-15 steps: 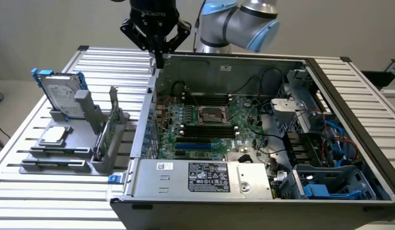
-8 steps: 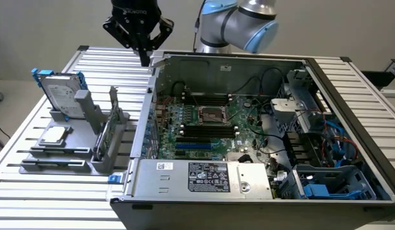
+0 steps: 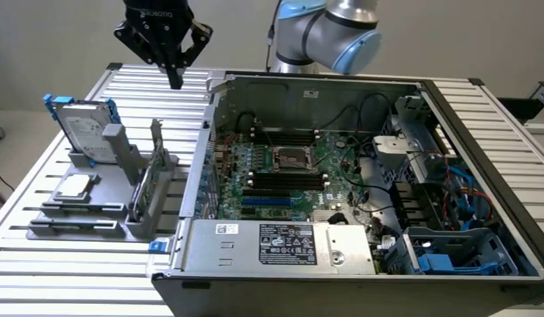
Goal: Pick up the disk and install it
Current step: 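Reach for the disk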
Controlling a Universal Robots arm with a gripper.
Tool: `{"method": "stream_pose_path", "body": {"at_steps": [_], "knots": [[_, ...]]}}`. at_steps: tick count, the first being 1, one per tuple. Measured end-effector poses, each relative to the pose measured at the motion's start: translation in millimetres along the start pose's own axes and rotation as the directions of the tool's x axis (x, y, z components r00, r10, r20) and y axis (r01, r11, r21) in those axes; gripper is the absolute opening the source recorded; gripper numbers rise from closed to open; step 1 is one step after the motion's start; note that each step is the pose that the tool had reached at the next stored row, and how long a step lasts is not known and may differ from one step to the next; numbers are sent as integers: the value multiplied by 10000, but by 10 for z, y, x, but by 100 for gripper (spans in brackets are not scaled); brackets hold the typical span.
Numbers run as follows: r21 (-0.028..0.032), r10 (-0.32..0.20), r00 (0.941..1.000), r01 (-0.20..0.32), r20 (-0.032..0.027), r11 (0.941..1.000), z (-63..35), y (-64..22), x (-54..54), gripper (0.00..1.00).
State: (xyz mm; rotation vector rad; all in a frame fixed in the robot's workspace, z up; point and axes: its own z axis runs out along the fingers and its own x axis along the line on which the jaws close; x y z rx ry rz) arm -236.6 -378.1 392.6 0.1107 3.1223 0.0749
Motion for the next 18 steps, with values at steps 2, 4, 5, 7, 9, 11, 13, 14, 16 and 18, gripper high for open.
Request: {"method": "stream_pose_path", "body": {"at_steps": [2, 4, 5, 7, 9, 11, 13, 14, 16, 18], "knots": [[1, 2, 10000, -2, -9, 10000, -1, 6, 91, 11], [2, 1, 10000, -1, -23, 10000, -1, 14, 185, 11], [3, 2, 10000, -2, -32, 10000, -2, 17, 231, 11], [4, 2, 10000, -2, -49, 10000, -2, 26, 322, 11], [5, 4, 10000, -4, -64, 10000, -1, 36, 413, 11], [6, 4, 10000, -4, -82, 10000, 0, 48, 506, 11], [7, 5, 9999, -5, -100, 10000, 2, 61, 597, 11], [8, 6, 9999, -6, -108, 10000, 3, 68, 643, 11], [9, 5, 9999, -5, -123, 10000, 6, 83, 737, 11], [10, 8, 9999, -8, -134, 10000, 9, 98, 828, 11]]}}
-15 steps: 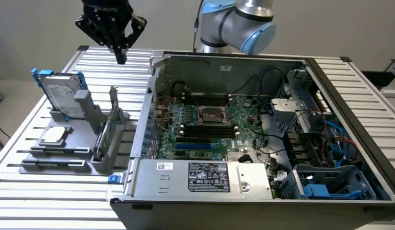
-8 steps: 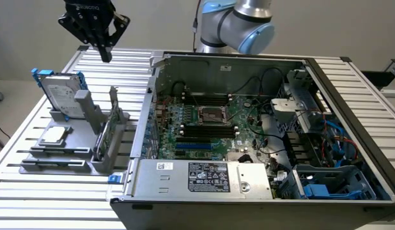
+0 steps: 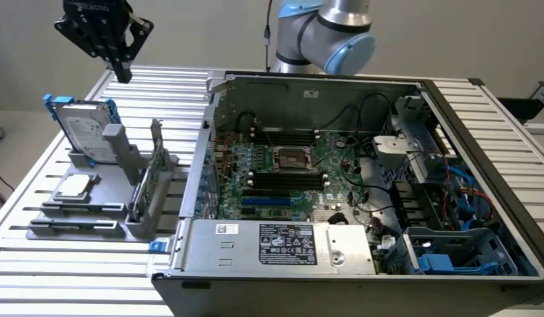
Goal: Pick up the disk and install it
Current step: 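Reach for the disk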
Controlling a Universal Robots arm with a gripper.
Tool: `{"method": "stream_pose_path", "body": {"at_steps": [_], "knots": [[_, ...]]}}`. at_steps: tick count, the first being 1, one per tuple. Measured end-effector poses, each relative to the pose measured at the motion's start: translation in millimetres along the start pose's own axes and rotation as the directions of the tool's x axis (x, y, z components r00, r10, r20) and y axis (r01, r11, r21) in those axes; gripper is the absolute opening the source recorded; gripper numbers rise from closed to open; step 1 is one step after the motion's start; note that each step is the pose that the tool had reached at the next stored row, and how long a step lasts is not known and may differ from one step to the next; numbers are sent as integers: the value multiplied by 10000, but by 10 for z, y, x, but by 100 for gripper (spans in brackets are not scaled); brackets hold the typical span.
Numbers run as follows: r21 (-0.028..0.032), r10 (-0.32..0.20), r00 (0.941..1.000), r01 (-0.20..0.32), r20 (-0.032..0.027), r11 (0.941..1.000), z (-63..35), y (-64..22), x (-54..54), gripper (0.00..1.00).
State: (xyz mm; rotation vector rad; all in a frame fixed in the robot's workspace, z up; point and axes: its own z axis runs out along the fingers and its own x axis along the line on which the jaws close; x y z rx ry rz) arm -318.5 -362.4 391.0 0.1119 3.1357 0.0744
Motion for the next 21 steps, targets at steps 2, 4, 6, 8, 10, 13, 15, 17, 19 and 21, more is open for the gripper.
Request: {"method": "stream_pose_path", "body": {"at_steps": [2, 4, 6, 8, 10, 13, 15, 17, 19, 21], "knots": [[0, -2, 10000, 2, -5, 10000, 7, 16, 91, 11], [2, 0, 10000, 0, -7, 10000, 16, 34, 187, 11], [6, -1, 10000, 1, -7, 10000, 26, 53, 278, 11], [8, -1, 10000, 1, -7, 10000, 36, 70, 368, 11], [9, 0, 10000, 0, -8, 10000, 46, 88, 461, 11], [11, 0, 10000, 0, -11, 10000, 60, 114, 603, 11], [12, -1, 10000, 1, -13, 10000, 70, 131, 694, 11], [13, -1, 10000, 1, -16, 10000, 79, 148, 785, 11], [14, 1, 10000, -1, -20, 10000, 88, 165, 880, 11], [15, 0, 10000, 0, -24, 10000, 96, 181, 971, 11]]}}
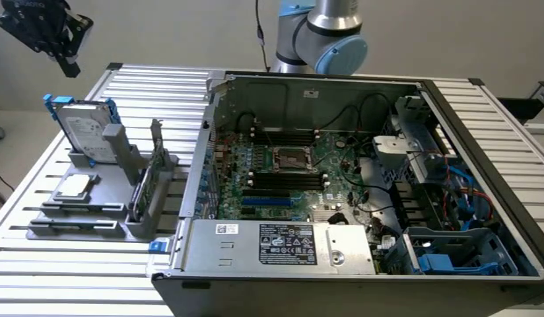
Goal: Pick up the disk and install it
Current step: 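Reach for the disk, then pick up the disk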
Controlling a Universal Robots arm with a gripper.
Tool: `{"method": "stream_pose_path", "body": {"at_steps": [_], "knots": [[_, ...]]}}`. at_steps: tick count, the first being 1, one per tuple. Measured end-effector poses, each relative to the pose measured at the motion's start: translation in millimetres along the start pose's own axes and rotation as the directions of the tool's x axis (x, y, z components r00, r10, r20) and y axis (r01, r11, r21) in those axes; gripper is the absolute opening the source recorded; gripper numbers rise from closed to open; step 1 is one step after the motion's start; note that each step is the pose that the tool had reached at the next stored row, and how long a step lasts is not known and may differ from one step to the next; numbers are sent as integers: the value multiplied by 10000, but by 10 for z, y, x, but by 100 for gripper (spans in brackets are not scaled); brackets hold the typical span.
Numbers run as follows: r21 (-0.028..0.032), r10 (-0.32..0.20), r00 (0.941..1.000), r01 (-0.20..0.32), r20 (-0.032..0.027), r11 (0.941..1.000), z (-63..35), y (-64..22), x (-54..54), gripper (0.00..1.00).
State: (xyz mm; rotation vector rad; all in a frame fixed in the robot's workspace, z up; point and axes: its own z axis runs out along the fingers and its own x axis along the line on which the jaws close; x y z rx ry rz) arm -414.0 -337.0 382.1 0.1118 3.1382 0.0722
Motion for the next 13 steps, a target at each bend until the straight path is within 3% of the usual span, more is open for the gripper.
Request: {"method": "stream_pose_path", "body": {"at_steps": [3, 5, 9, 13], "knots": [[9, 2, 10000, -2, -12, 10000, 9, 29, 138, 11], [53, -4, 10000, 4, -22, 10000, 11, 53, 197, 11], [145, -148, 9999, 148, -31, 9998, 14, 84, 247, 11], [149, -161, 9999, 161, -32, 9998, 14, 84, 248, 11]]}}
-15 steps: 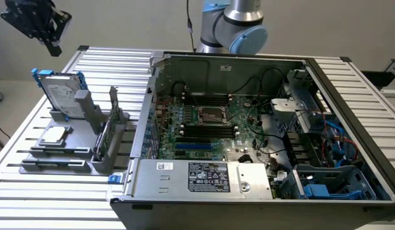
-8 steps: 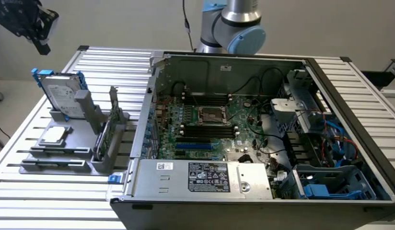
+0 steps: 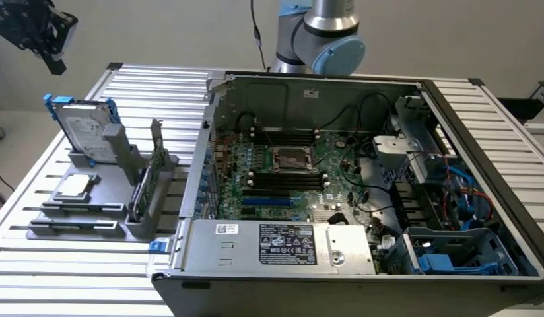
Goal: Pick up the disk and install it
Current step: 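Pick up the disk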
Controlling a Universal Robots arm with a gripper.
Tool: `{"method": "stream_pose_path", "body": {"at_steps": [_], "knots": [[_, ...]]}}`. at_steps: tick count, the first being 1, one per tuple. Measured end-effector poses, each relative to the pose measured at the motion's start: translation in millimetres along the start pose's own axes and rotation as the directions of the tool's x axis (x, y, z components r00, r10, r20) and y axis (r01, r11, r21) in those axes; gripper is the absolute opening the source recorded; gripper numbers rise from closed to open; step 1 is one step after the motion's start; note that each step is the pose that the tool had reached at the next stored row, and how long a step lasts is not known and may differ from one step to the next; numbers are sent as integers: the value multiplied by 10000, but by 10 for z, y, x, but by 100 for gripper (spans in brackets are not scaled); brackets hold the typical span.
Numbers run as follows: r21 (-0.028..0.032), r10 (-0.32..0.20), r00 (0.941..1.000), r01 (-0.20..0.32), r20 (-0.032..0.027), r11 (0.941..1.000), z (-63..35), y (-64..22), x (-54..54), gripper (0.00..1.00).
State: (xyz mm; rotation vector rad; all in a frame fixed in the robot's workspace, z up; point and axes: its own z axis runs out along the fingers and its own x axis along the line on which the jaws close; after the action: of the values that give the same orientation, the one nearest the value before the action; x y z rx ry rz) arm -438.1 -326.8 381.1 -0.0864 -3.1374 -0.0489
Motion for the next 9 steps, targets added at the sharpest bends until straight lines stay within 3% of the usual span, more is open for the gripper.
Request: {"method": "stream_pose_path", "body": {"at_steps": [9], "knots": [[0, 0, 10000, 0, 0, 10000, 0, 0, 0, 11]]}}
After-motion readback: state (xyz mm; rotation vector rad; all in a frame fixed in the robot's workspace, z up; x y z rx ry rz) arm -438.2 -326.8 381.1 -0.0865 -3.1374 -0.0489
